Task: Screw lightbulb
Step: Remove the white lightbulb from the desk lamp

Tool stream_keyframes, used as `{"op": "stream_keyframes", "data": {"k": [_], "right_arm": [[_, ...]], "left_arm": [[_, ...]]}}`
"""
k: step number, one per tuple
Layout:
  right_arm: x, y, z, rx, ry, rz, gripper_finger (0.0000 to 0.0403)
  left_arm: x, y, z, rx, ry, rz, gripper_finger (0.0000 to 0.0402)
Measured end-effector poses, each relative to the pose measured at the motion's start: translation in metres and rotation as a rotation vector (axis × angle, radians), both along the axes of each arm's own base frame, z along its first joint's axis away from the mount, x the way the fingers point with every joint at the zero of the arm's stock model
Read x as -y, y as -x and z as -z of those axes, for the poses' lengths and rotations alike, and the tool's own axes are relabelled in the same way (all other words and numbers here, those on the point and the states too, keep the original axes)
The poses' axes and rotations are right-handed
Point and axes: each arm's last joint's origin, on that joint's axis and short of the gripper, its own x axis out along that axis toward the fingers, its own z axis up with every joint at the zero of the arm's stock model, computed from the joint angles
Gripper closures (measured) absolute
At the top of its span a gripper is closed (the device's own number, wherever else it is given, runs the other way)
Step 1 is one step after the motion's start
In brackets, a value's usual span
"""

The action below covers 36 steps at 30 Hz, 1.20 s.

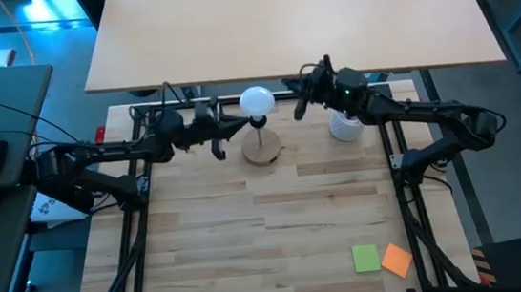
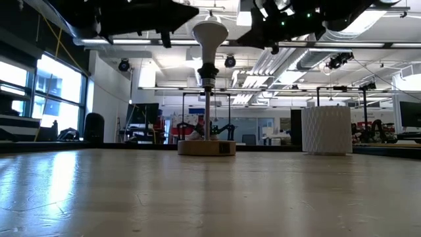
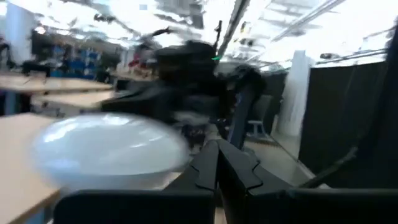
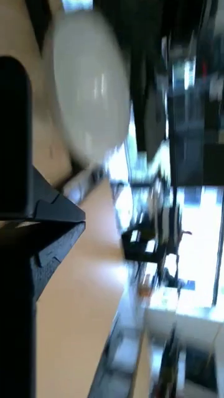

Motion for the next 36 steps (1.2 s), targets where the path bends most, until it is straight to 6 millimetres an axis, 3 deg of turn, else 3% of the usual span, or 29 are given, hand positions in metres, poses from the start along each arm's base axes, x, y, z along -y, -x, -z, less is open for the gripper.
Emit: {"op": "stream_keyframes", "data": {"k": [5,10,16,22,28,36], "right_arm": [[0.003,0.004,-0.003,-0.015,0.040,0.045,0.0403],[-0.015,0.005,-0.009,-0.040,0.073,-0.148,0.0403],[-0.043,-0.010,-0.003,-0.049,0.039,-0.360,0.0403],[-0.058,-0.022,0.001,-0.057,0.095,-0.222,0.0403],[-0.045,-0.019,0.004,-0.070,0.083,-0.115,0.0403],[-0.008,-0.021,0.021,-0.105,0.091,-0.026,0.0403]], "left_arm": [[0.012,0.002,-0.004,-0.029,-0.032,-0.032,0.0402],[0.005,0.014,0.004,-0.137,-0.040,-0.254,0.0402],[-0.016,0.022,0.014,-0.125,-0.010,-0.448,0.0402],[-0.030,0.018,0.015,-0.030,-0.032,-0.411,0.0401],[-0.021,0.010,0.018,-0.013,-0.078,-0.283,0.0402],[0.018,-0.004,0.021,-0.053,-0.137,-0.119,0.0402]]}}
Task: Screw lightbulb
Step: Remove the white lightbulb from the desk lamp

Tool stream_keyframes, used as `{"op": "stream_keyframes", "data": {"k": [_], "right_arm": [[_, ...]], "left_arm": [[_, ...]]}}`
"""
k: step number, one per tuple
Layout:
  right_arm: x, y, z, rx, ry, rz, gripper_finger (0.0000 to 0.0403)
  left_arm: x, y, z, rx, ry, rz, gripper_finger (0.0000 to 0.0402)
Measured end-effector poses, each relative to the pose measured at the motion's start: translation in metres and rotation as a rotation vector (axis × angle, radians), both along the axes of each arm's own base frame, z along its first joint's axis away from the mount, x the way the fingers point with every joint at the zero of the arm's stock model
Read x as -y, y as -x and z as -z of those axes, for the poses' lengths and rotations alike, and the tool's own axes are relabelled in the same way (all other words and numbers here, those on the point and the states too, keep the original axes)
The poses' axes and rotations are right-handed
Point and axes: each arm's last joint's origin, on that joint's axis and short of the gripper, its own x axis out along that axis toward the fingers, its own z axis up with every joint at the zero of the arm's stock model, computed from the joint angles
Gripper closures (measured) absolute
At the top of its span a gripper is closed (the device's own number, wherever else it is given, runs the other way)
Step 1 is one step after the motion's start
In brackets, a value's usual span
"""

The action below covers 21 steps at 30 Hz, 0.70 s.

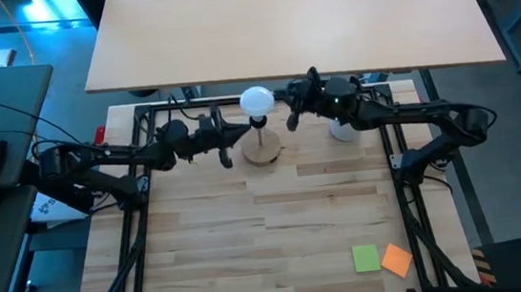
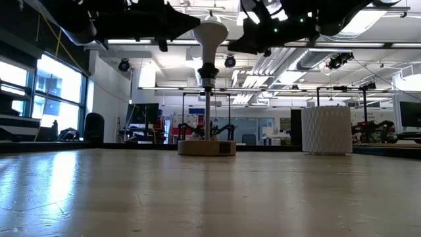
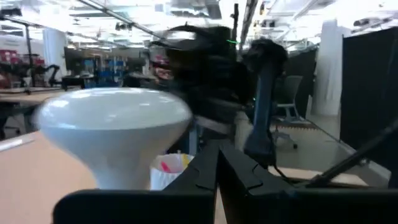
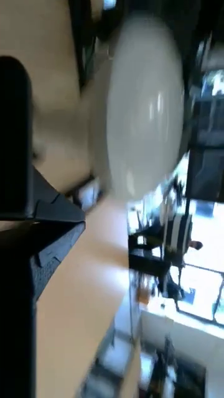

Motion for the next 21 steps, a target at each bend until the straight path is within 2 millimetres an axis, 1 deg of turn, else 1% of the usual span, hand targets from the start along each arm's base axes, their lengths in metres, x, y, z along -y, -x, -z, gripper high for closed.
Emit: {"op": "stream_keyframes", "data": {"k": [2,4,7,10,14,16,18,21], "right_arm": [[0.006,0.004,-0.004,-0.018,0.019,0.032,0.0403],[0.008,0.011,-0.010,-0.030,0.017,0.046,0.0403],[0.001,0.020,-0.024,-0.026,0.013,0.035,0.0403],[-0.012,0.024,-0.027,-0.058,-0.008,-0.033,0.0403],[-0.037,0.020,-0.027,-0.083,-0.048,-0.238,0.0403],[-0.046,0.017,-0.024,-0.103,-0.054,-0.299,0.0403],[-0.053,0.011,-0.024,-0.093,-0.024,-0.301,0.0403],[-0.055,0.005,-0.026,-0.038,0.011,-0.240,0.0403]], "left_arm": [[0.006,0.000,0.000,-0.022,0.000,-0.002,0.0402],[0.008,0.001,0.000,-0.049,0.012,-0.039,0.0402],[0.001,0.007,0.000,-0.090,0.033,-0.168,0.0402],[-0.010,0.012,0.001,-0.114,0.038,-0.262,0.0402],[-0.026,0.021,0.001,-0.168,0.003,-0.318,0.0402],[-0.035,0.024,0.002,-0.178,0.006,-0.333,0.0401],[-0.043,0.028,0.001,-0.168,0.006,-0.320,0.0401],[-0.052,0.032,-0.003,-0.120,-0.013,-0.283,0.0402]]}}
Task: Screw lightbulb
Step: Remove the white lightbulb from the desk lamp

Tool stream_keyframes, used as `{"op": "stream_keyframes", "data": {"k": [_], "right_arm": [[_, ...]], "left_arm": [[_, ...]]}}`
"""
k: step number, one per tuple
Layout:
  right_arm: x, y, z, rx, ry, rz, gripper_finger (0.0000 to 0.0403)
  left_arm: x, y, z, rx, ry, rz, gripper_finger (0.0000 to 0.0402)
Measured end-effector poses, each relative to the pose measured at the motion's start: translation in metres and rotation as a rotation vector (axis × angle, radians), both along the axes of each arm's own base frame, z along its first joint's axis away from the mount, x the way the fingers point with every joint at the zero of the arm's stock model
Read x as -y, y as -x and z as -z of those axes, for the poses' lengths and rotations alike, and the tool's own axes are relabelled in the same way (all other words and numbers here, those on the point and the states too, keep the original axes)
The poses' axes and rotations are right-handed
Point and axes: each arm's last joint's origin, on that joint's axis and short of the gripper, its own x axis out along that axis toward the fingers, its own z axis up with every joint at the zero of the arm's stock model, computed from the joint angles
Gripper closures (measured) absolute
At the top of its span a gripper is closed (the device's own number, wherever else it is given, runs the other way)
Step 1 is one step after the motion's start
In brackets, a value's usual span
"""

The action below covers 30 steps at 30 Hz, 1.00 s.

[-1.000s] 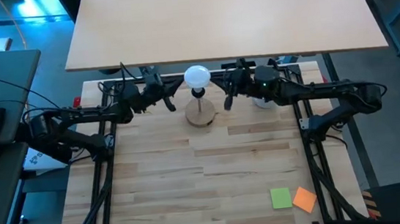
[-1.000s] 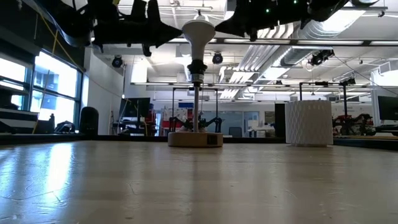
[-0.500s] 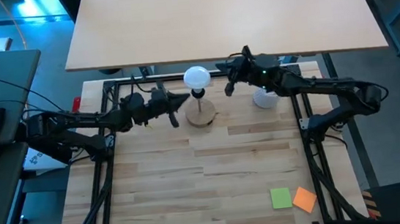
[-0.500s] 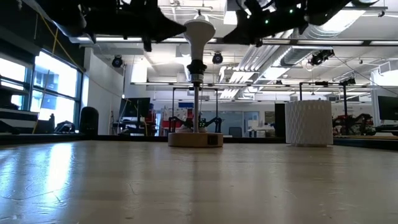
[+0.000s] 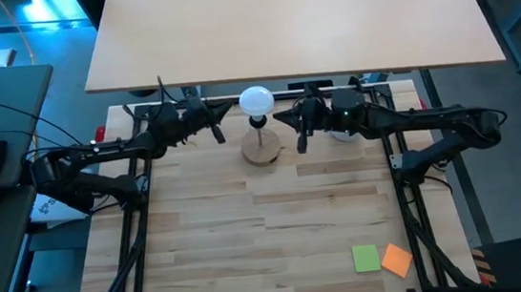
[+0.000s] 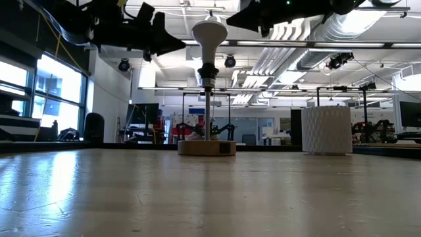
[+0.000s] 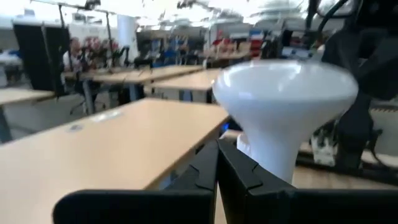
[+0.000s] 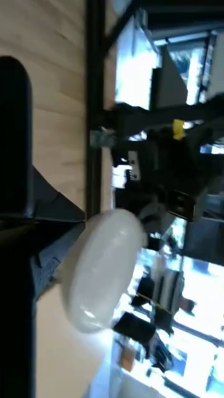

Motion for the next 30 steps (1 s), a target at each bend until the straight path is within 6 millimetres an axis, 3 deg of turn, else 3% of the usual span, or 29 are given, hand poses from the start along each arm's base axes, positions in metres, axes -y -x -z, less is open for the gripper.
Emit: {"op": "stream_keyframes", "data": {"k": [6,16,19,22,26,30], "right_arm": [[0.014,-0.007,0.010,-0.004,-0.003,0.080,0.0403],[0.041,-0.001,0.010,0.017,0.016,0.252,0.0403],[0.046,0.008,0.003,0.009,0.060,0.319,0.0403],[0.043,0.020,-0.010,0.035,0.084,0.326,0.0403],[0.032,0.026,-0.016,0.034,0.048,0.129,0.0403],[0.023,0.021,-0.015,0.047,0.006,-0.033,0.0403]], "left_arm": [[-0.001,0.000,-0.013,0.074,-0.072,0.162,0.0402],[0.039,-0.019,-0.016,0.051,-0.080,0.368,0.0401],[0.046,-0.017,-0.013,-0.015,-0.037,0.319,0.0402],[0.047,-0.009,-0.012,-0.098,-0.005,0.158,0.0402],[0.036,0.001,-0.020,-0.086,-0.060,0.016,0.0401],[0.016,0.005,-0.027,0.011,-0.110,0.001,0.0402]]}}
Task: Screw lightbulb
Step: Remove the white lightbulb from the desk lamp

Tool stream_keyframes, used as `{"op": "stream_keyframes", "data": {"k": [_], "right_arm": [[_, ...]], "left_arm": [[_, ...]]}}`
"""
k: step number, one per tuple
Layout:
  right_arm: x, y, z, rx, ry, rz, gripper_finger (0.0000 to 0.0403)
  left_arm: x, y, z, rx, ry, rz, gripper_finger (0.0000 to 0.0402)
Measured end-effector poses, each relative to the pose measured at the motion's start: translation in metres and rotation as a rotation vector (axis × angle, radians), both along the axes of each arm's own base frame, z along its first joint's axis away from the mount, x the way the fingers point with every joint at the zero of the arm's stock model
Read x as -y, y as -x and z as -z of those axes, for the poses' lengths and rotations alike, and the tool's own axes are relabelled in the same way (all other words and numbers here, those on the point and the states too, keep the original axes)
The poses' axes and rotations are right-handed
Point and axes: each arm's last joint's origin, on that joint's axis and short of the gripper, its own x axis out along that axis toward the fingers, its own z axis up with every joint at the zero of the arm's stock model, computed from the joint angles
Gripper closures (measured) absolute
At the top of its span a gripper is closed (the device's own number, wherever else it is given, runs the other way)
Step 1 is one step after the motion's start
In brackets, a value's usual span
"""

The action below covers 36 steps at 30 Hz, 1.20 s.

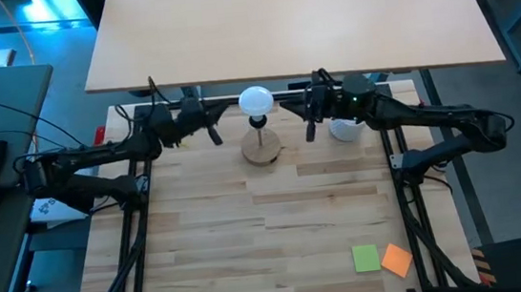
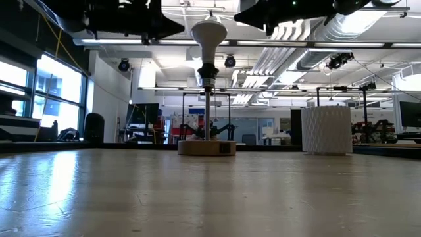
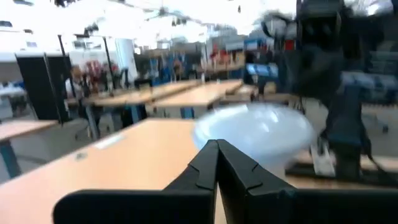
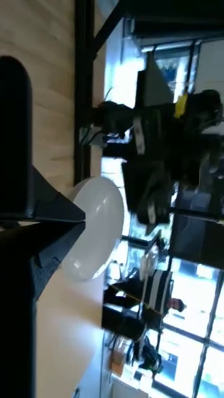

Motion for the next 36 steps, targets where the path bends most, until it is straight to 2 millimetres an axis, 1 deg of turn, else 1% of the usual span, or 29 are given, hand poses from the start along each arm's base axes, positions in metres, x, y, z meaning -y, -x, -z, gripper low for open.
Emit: {"op": "stream_keyframes", "data": {"k": [4,8,11,16,19,22,24,28,32,34,36], "right_arm": [[0.000,-0.009,0.006,0.013,-0.013,0.027,0.0403],[0.006,-0.017,0.011,0.033,-0.020,0.051,0.0403],[0.014,-0.021,0.017,0.045,-0.039,0.071,0.0403],[0.032,-0.025,0.023,0.095,-0.045,0.126,0.0403],[0.042,-0.024,0.024,0.122,-0.051,0.182,0.0403],[0.051,-0.018,0.023,0.110,-0.025,0.243,0.0403],[0.053,-0.011,0.018,0.107,-0.010,0.254,0.0403],[0.046,0.000,0.009,0.072,-0.024,0.239,0.0403],[0.029,-0.001,0.008,0.033,-0.054,0.095,0.0403],[0.021,-0.005,0.010,0.021,-0.084,0.037,0.0403],[0.016,-0.009,0.012,0.020,-0.096,0.019,0.0403]], "left_arm": [[-0.018,-0.002,0.004,0.079,0.031,0.075,0.0402],[-0.024,-0.013,0.011,0.083,0.092,0.186,0.0402],[-0.020,-0.019,0.012,0.083,0.116,0.226,0.0402],[-0.002,-0.025,0.008,0.088,0.137,0.329,0.0401],[0.008,-0.026,0.004,0.108,0.130,0.344,0.0402],[0.015,-0.027,0.004,0.092,0.143,0.360,0.0402],[0.016,-0.025,0.003,0.073,0.148,0.310,0.0401],[0.008,-0.017,0.006,0.007,0.141,0.075,0.0401],[-0.006,-0.013,0.006,0.015,0.111,-0.103,0.0402],[-0.014,-0.013,0.008,0.032,0.097,-0.129,0.0402],[-0.020,-0.016,0.010,0.057,0.091,-0.091,0.0402]]}}
